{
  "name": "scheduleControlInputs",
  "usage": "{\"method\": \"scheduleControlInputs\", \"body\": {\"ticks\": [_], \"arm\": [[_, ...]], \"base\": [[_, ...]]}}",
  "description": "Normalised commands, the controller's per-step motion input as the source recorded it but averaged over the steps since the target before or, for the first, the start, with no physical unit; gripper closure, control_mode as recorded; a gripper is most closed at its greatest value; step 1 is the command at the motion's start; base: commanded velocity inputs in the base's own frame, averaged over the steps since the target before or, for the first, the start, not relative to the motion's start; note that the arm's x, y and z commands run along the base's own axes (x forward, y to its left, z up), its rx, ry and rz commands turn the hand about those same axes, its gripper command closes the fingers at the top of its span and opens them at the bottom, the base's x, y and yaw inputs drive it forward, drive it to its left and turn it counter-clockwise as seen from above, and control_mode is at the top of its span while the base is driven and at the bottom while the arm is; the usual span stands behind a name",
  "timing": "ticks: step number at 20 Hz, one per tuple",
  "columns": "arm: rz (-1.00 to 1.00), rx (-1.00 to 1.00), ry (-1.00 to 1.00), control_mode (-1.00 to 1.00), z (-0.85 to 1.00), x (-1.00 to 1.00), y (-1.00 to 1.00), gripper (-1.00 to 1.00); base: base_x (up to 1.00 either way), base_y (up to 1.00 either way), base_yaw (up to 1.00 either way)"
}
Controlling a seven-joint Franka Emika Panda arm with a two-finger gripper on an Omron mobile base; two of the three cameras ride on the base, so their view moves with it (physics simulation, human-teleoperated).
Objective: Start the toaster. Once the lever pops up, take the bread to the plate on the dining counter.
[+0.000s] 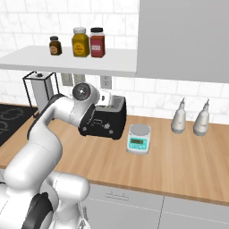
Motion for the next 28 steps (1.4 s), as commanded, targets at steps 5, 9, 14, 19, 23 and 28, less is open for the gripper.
{"method": "scheduleControlInputs", "body": {"ticks": [5, 9, 14, 19, 23, 28], "arm": [[0.0, 0.0, 0.0, -1.0, 0.0, 0.0, 0.0, -1.0], [0.0, 0.0, 0.0, -1.0, 0.0, 0.0, 0.0, -1.0], [0.0, 0.0, 0.0, -1.0, 0.0, 0.0, 0.0, -1.0], [0.0, 0.0, 0.0, -1.0, 0.0, 0.0, 0.0, -1.0], [0.0, 0.0, 0.0, -1.0, 0.0, 0.0, 0.0, -1.0], [0.0, 0.0, 0.0, -1.0, 0.0, 0.0, 0.0, -1.0]], "base": [[0.0, 0.0, 0.0], [0.0, 0.0, 0.0], [0.0, 0.0, 0.0], [0.0, 0.0, 0.0], [0.0, 0.0, 0.0], [0.0, 0.0, 0.0]]}}
